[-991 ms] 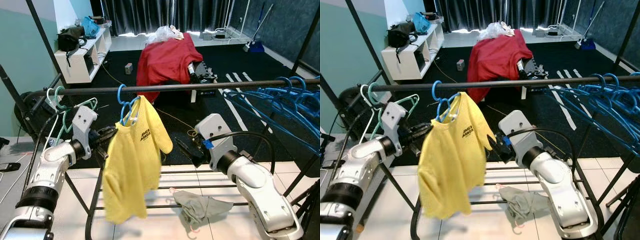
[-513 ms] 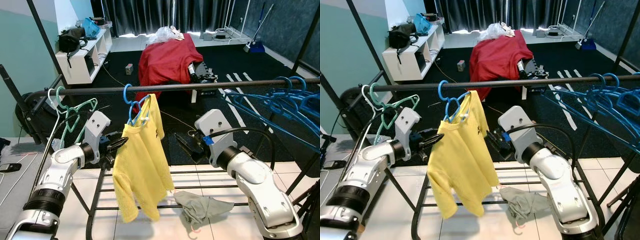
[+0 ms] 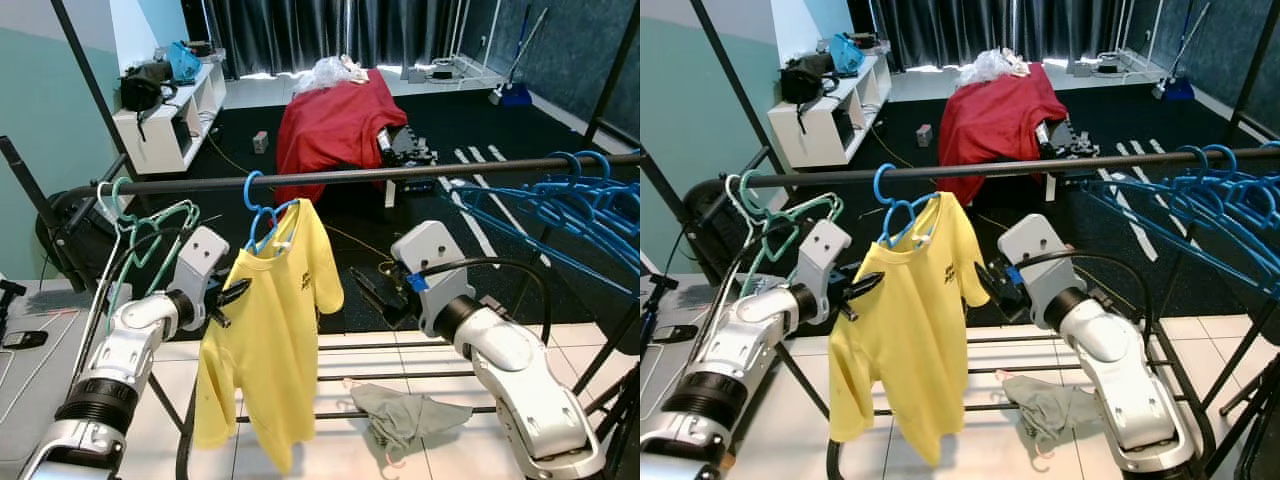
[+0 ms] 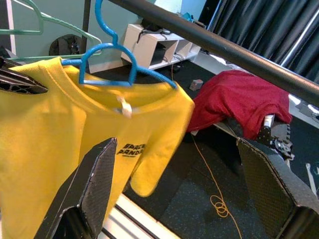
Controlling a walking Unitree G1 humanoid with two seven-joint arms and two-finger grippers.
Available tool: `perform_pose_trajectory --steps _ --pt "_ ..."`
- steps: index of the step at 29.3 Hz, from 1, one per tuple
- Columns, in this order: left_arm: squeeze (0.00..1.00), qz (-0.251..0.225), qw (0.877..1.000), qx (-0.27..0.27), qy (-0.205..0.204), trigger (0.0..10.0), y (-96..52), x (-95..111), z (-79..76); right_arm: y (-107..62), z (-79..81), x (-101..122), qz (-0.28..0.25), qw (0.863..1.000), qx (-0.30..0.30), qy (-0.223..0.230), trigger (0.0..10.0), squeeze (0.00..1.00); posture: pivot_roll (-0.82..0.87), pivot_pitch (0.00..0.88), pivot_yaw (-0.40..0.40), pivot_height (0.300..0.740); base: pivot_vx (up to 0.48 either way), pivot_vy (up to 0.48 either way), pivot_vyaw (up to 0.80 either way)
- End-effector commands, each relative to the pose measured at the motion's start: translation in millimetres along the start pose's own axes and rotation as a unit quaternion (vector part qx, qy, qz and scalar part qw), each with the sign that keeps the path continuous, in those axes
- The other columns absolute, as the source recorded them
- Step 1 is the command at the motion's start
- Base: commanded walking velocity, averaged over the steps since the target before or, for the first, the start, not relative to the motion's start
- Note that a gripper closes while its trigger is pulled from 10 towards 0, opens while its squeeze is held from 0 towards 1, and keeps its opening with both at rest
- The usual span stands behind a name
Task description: Hang hanger
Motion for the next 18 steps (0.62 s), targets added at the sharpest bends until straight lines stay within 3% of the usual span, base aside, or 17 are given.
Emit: perform_pose_trajectory --steps 1,6,11,12,14,18 --pt "0.0 0.011 1.0 -0.007 0.004 0.0 0.7 -1 -1.7 -1.6 -2.0 4 -0.005 1.0 -0.004 0.001 10.0 0.0 -0.24 0.0 0.1 0.74 0.0 0.0 0.0" --pt "0.0 0.007 1.0 -0.001 0.002 0.0 -0.6 2 1.7 -2.1 -4.3 4 -0.005 1.0 -0.008 0.005 10.0 0.0 -0.23 0.0 0.099 0.74 0.0 0.0 0.0" --pt "0.0 -0.036 0.999 0.034 -0.014 0.0 -4.4 15 11.2 -1.1 -3.0 5 -0.007 1.0 -0.01 0.009 10.0 0.0 -0.22 0.002 0.102 0.74 0.0 0.0 0.0" --pt "0.0 -0.051 0.998 0.036 -0.02 0.0 -5.0 20 11.7 -0.7 -2.3 5 -0.009 1.0 -0.01 0.012 10.0 0.0 -0.22 0.002 0.102 0.74 0.0 0.0 0.0" --pt "0.0 -0.138 0.988 0.022 -0.068 0.0 -11.2 48 4.1 0.0 -1.5 5 -0.011 1.0 -0.012 0.021 10.0 0.0 -0.2 0.0 0.102 0.74 0.0 0.0 0.0" --pt "0.0 -0.181 0.979 0.01 -0.09 0.0 -19.7 61 -0.5 0.4 -1.3 5 -0.01 1.0 -0.015 0.025 10.0 0.0 -0.19 0.0 0.103 0.74 0.0 0.0 0.0"
Point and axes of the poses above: a point about 5 cm out from each wrist's last joint towards the gripper, its own y axis pointing out of the wrist towards the gripper, its own x axis along the axis of the wrist's last joint, z = x × y, the point moved 1 cm from there along y, pointing out of the wrist towards the gripper, and after that the axes turned 9 degrees about -y, right-handed, at the moved point
